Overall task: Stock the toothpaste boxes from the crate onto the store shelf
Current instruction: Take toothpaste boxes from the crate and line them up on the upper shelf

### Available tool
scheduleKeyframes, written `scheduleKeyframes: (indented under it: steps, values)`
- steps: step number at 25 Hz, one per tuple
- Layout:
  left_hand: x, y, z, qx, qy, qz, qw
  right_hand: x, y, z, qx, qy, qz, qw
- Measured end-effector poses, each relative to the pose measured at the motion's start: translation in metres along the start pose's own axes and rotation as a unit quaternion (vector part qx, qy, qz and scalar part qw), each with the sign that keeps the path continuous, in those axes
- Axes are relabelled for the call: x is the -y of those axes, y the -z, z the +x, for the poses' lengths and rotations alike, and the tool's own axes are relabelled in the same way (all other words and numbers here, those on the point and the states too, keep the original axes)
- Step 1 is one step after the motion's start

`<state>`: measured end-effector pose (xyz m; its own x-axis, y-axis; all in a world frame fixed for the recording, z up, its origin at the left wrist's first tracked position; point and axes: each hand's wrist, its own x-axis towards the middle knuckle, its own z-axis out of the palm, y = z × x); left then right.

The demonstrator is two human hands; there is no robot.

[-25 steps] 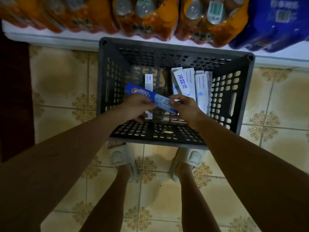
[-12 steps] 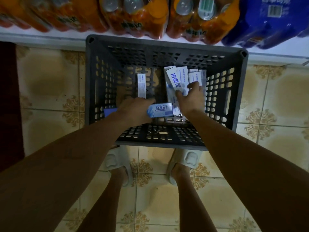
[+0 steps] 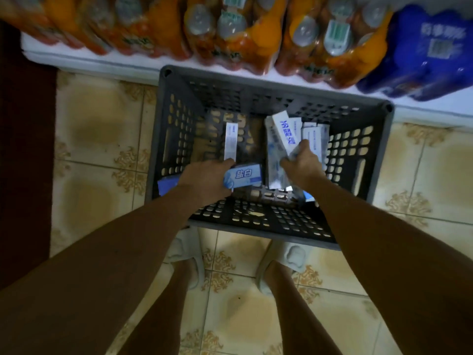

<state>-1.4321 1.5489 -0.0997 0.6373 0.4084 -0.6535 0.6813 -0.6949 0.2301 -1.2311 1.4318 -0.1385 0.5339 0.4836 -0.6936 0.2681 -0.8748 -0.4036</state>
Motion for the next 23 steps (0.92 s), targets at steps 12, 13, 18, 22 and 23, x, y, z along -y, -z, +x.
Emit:
scheduleKeyframes:
  steps: [12, 13, 18, 22, 23]
  values:
    - [-0.09, 0.273, -0.24, -0.082, -0.001, -0.293, 0.953, 0.139, 0.249, -0.262, 0.109, 0.161, 0.035, 0.98]
    - [-0.099, 0.294, -0.258, -0.086, -0.019, -0.303, 0.949, 0.152, 0.268, -0.281, 0.106, 0.183, 0.047, 0.976]
    - [-0.144, 0.382, -0.326, -0.174, -0.06, -0.282, 0.942, 0.203, 0.347, -0.36, 0.072, 0.256, 0.079, 0.961]
    - [-0.162, 0.437, -0.371, -0.241, -0.066, -0.301, 0.92, 0.229, 0.396, -0.406, 0.034, 0.295, 0.066, 0.953]
    - [-0.164, 0.447, -0.38, -0.239, -0.068, -0.295, 0.923, 0.234, 0.405, -0.415, 0.026, 0.305, 0.051, 0.951]
